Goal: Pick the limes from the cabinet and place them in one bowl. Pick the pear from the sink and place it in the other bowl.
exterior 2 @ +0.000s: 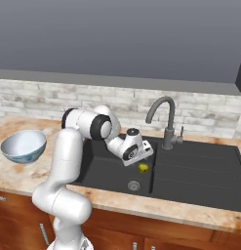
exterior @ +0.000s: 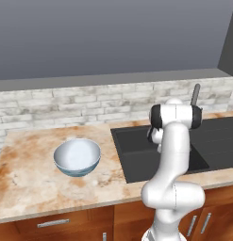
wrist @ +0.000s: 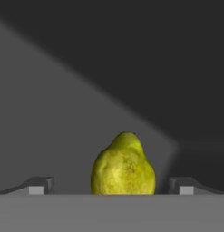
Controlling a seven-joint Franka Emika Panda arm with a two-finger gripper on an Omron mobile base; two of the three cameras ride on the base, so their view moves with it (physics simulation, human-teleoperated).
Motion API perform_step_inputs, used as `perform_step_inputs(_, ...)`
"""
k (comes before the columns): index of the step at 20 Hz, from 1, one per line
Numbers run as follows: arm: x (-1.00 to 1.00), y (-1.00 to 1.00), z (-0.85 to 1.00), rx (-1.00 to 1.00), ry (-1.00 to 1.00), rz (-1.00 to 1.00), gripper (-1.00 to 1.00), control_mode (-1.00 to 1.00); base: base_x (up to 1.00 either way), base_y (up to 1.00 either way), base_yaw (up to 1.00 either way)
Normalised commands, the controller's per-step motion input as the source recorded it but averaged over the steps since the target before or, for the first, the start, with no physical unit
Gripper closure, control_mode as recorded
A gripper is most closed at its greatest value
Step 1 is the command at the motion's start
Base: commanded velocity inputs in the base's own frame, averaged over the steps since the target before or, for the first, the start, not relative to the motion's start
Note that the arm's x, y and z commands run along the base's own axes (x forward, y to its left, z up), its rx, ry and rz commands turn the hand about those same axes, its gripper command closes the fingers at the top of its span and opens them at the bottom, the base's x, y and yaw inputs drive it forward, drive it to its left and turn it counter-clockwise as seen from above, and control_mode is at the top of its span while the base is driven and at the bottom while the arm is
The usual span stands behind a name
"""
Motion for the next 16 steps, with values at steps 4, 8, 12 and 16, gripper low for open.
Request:
perform_step_inputs(4,0.08,-0.04,-0.35,0.00,0.02,0.00,-1.00,-1.00,0.00,0.00,0.00)
perform_step_inputs(8,0.09,-0.09,-0.06,0.00,0.00,0.00,-1.00,-1.00,0.00,0.00,0.00)
perform_step_inputs(12,0.07,-0.15,-0.09,0.00,0.00,0.00,-1.00,-1.00,0.00,0.00,0.00)
perform_step_inputs(16,0.02,-0.04,-0.13,0.00,0.00,0.00,-1.00,-1.00,0.00,0.00,0.00)
